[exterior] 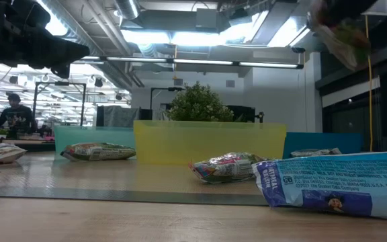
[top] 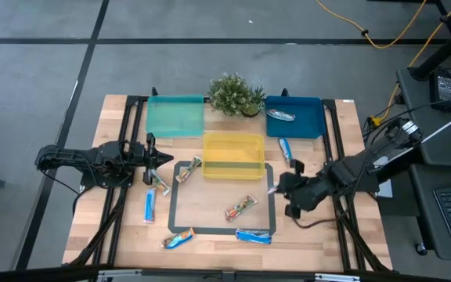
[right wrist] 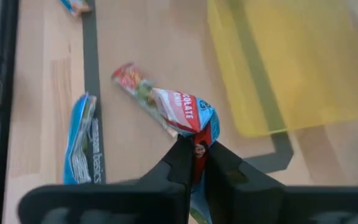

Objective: Pick and place Granola Bars by type
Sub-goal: Put the red granola bar into the blue bin

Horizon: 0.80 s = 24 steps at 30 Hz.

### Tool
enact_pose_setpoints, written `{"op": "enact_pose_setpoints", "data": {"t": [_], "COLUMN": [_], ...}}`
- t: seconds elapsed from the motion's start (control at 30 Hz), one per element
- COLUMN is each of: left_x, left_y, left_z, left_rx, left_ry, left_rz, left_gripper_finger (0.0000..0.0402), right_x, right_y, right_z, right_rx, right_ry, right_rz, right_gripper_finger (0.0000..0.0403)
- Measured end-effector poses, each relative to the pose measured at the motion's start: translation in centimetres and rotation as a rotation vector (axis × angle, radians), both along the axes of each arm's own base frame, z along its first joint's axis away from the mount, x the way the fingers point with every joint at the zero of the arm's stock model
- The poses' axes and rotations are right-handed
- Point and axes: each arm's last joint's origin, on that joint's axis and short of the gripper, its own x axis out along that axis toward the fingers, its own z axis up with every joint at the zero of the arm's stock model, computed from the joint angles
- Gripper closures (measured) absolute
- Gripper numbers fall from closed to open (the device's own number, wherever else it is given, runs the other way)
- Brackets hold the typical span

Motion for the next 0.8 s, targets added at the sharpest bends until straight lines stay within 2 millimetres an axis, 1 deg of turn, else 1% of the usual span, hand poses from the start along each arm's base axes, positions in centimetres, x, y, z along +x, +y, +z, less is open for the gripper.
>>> {"op": "enact_pose_setpoints", "data": {"t": [0.1,0.33,0.5,0.63,0.8], "left_x": [0.0,0.0,0.0,0.0,0.0], "left_y": [0.0,0.0,0.0,0.0,0.0], "left_z": [0.0,0.0,0.0,0.0,0.0], "left_rx": [0.000,0.000,0.000,0.000,0.000], "left_ry": [0.000,0.000,0.000,0.001,0.001], "left_rz": [0.000,0.000,0.000,0.000,0.000], "left_gripper_finger": [0.0390,0.0391,0.0393,0.0394,0.0392], "right_x": [-0.6,-1.9,-3.0,-3.8,-4.5], "right_y": [-0.6,-1.7,-2.6,-3.6,-5.3], "right_z": [1.0,2.7,3.9,4.8,5.7], "right_rx": [0.000,-0.056,-0.094,-0.097,-0.112], "right_ry": [-0.048,-0.148,-0.222,-0.261,-0.299], "right_rz": [-0.013,-0.030,-0.063,-0.077,-0.108], "right_gripper_finger": [0.0366,0.0380,0.0369,0.0365,0.0377]}}
